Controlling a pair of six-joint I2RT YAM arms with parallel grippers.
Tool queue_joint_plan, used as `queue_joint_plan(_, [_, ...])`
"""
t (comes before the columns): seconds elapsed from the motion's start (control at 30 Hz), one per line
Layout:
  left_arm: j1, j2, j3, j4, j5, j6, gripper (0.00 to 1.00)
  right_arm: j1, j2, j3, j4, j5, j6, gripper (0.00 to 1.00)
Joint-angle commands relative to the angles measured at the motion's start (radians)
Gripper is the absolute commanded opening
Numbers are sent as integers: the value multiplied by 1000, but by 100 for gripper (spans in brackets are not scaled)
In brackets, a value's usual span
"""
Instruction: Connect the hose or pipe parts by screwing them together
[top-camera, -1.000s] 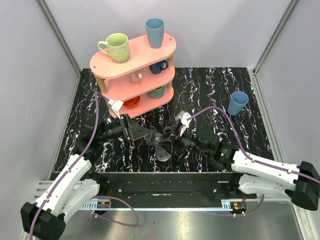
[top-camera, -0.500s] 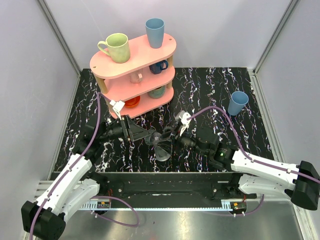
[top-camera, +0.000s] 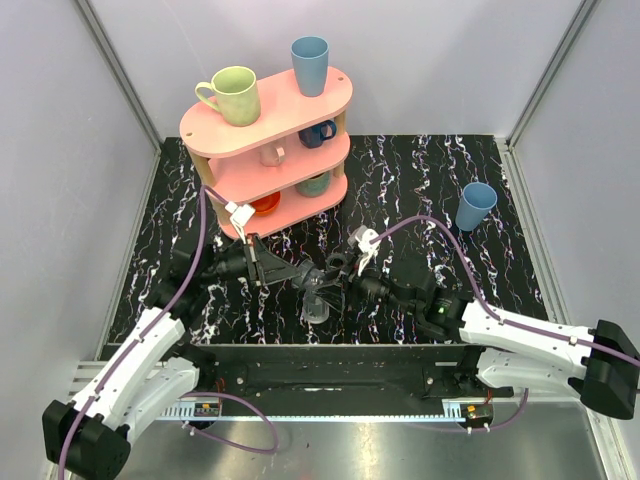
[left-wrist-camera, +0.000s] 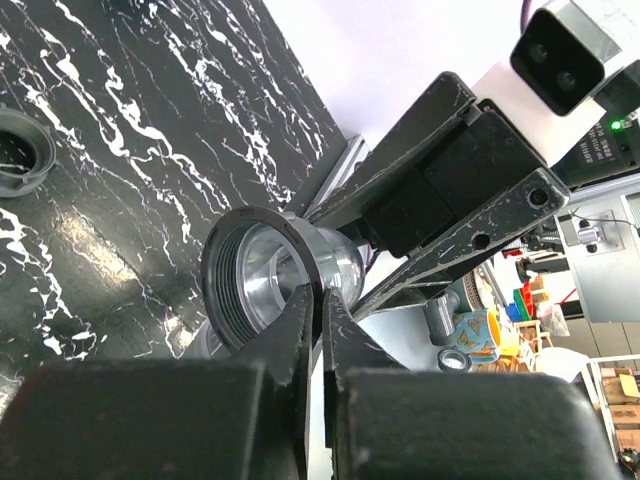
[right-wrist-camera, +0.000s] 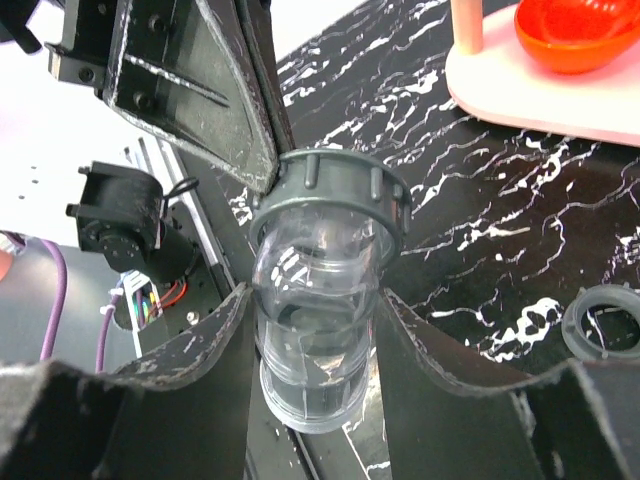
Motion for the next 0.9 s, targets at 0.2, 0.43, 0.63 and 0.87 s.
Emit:
queue_joint_plan(0.2, [2,-15,49,-139,-126,111,0,7,-51,-45,127,38,39,20])
queue_joint_plan(0.43, [2,-49,45,-119,-140,105,0,5,-29,-19,105,54,109,85])
queue_joint_plan(0.63, [2,-67,49,-163,-122,194,0,5,12,84,-4,40,128,100])
queue_joint_plan(0.87, [2,-90,65,-214,-123,249,0,5,83,156,-95,2,1,100])
